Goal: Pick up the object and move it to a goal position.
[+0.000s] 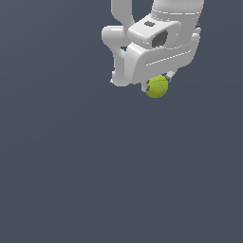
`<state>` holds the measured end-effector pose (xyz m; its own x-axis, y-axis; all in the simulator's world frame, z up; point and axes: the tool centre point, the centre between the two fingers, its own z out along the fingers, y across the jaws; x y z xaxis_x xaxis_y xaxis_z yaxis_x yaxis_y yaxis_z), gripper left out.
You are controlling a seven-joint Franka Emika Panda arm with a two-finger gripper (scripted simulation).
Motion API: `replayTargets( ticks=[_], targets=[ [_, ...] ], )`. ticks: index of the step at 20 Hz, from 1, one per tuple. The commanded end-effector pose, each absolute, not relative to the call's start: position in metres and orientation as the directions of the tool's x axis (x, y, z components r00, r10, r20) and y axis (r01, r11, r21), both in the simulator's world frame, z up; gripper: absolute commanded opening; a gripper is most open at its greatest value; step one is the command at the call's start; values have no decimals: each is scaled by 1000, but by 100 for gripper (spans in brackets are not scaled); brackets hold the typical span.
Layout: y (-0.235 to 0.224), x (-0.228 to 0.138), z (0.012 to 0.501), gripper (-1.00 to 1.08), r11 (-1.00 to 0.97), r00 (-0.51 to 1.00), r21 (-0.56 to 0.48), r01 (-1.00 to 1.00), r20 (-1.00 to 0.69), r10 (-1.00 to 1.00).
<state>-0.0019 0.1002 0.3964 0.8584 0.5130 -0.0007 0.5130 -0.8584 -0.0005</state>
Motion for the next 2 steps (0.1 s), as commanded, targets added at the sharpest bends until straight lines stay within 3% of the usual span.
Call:
replayTargets(
  ticks=[1, 2],
  targets=[
    [101, -1, 399, -100, -859, 859, 0, 513, 0, 513],
    [101, -1, 399, -100, -859, 859, 0, 513, 0, 513]
  ],
)
